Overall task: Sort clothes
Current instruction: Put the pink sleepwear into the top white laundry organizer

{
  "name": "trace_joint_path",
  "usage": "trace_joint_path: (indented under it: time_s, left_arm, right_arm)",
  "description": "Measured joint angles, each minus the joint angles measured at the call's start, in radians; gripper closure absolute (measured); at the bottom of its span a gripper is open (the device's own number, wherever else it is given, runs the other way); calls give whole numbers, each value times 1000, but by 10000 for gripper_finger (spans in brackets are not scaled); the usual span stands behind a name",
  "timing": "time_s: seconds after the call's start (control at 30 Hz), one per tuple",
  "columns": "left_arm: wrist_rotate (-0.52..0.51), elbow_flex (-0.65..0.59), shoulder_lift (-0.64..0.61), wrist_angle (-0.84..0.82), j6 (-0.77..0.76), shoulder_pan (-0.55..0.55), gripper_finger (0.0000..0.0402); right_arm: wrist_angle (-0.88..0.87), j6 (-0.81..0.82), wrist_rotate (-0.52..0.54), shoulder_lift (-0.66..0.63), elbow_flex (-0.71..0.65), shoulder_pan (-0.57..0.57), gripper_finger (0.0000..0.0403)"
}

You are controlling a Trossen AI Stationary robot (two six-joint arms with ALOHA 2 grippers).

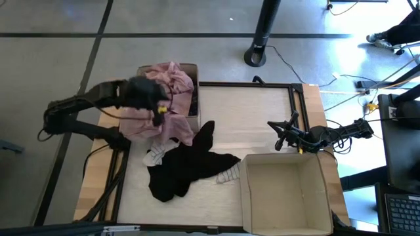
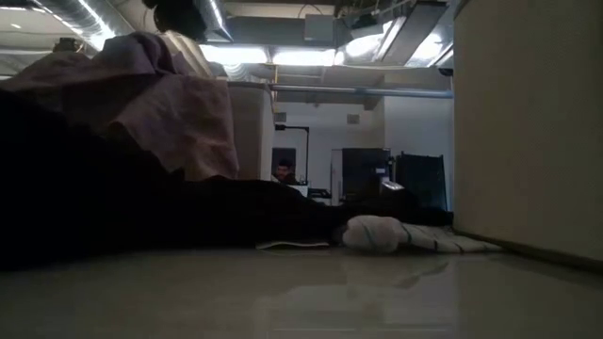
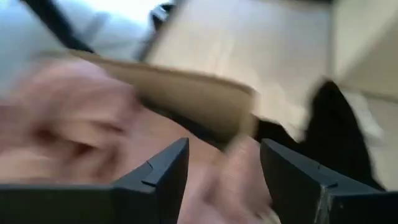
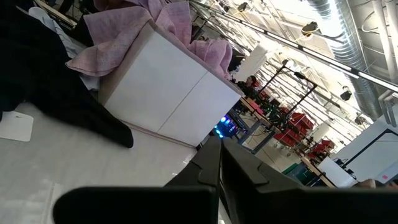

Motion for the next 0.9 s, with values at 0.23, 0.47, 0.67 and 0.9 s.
trace_joint_path:
  time_s: [0.23,0.47,0.67,0.9]
  left_arm:
    - [-40,-71,69,-28,-51,-226,219]
    - [-183,-70,170,-112,10,-388,220]
    - [-462,-70,274,-362,-82,-455,220]
    - [-668,-70,361,-417,-72,-458,220]
  right_arm:
    - [2,0,0,0,0,0,386]
    - [4,5,0,0,0,0,386]
    - [4,4,0,0,0,0,386]
    - [5,4,0,0,0,0,386]
